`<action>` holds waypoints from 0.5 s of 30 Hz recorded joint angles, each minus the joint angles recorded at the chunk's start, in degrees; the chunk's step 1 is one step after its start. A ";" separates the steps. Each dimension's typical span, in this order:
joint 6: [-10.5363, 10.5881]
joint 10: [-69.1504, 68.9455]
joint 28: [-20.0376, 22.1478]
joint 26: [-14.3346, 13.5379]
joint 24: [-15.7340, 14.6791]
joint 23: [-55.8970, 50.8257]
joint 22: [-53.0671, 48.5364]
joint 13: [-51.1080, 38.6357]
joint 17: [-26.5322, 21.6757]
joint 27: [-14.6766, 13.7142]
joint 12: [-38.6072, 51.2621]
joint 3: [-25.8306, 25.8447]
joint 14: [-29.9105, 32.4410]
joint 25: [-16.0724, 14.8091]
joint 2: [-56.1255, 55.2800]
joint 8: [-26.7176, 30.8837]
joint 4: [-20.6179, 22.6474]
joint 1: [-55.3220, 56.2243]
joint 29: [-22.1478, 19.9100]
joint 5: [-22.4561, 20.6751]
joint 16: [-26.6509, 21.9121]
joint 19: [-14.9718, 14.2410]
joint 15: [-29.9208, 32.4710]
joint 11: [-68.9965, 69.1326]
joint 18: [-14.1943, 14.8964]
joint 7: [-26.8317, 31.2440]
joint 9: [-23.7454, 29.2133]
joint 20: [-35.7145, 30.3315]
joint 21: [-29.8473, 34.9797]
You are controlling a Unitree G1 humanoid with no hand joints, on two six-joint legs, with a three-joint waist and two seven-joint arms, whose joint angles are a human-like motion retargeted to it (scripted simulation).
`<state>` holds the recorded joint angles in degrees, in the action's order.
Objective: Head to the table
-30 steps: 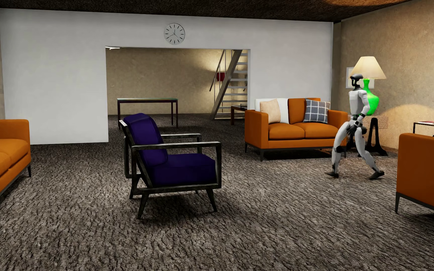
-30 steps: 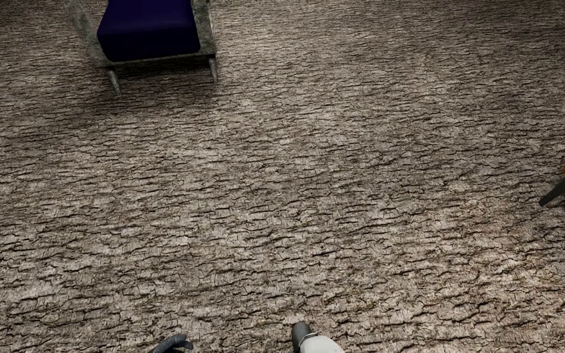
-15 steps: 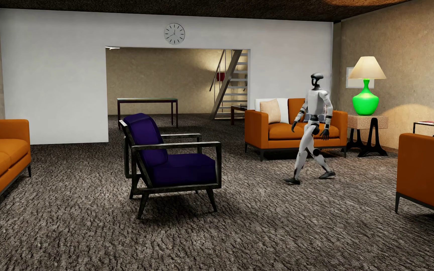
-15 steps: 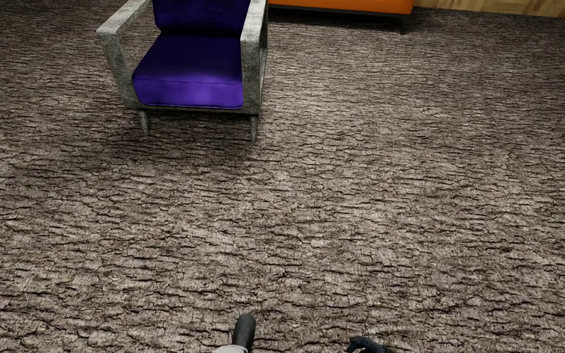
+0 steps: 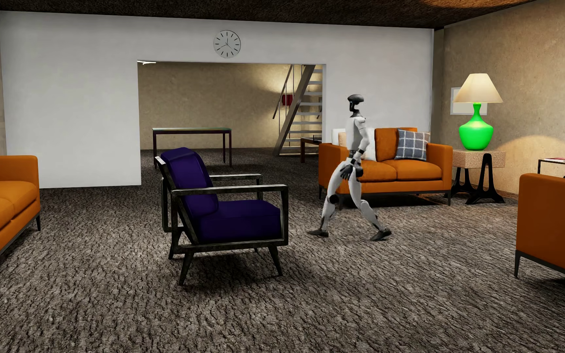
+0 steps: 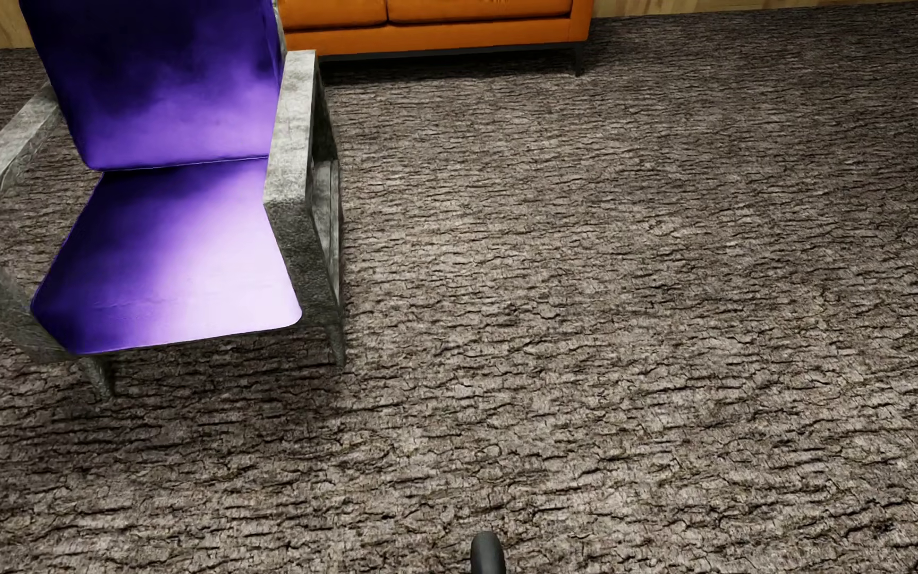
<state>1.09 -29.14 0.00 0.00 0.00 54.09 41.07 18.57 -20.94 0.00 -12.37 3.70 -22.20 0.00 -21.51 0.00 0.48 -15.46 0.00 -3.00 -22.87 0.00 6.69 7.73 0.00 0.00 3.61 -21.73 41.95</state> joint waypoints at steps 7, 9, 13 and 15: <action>3.94 -45.42 0.00 0.00 0.00 0.11 10.65 -0.01 -1.32 0.00 -5.10 -4.13 11.22 0.00 9.45 0.00 -8.36 21.90 0.00 -10.67 3.20 0.00 0.51 26.76 0.00 0.00 4.18 0.96 -3.38; 0.61 -26.31 0.00 0.00 0.00 -4.78 11.04 -2.36 -2.23 0.00 -7.07 -10.68 9.44 0.00 16.41 0.00 -7.67 27.65 0.00 -10.34 2.08 0.00 -6.75 25.34 0.00 0.00 4.52 0.24 -4.00; -2.00 -2.01 0.00 0.00 0.00 -11.58 11.32 -6.34 -4.36 0.00 -13.02 -14.80 45.95 0.00 25.51 0.00 -10.75 33.45 0.00 -9.11 1.80 0.00 -21.79 25.17 0.00 0.00 1.67 0.98 -10.89; -3.18 -9.18 0.00 0.00 0.00 -13.19 12.34 -7.03 -4.61 0.00 -13.54 -17.55 30.05 0.00 27.79 0.00 -9.85 30.82 0.00 -8.11 1.64 0.00 -21.26 32.24 0.00 0.00 2.46 -0.04 -12.30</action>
<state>-2.09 -38.32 0.00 0.00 0.00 40.91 53.41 11.54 -25.54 0.00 -25.91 -13.85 7.85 0.00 6.29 0.00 -9.37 15.37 0.00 -11.11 -21.23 0.00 -14.57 39.96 0.00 0.00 6.07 -21.77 29.65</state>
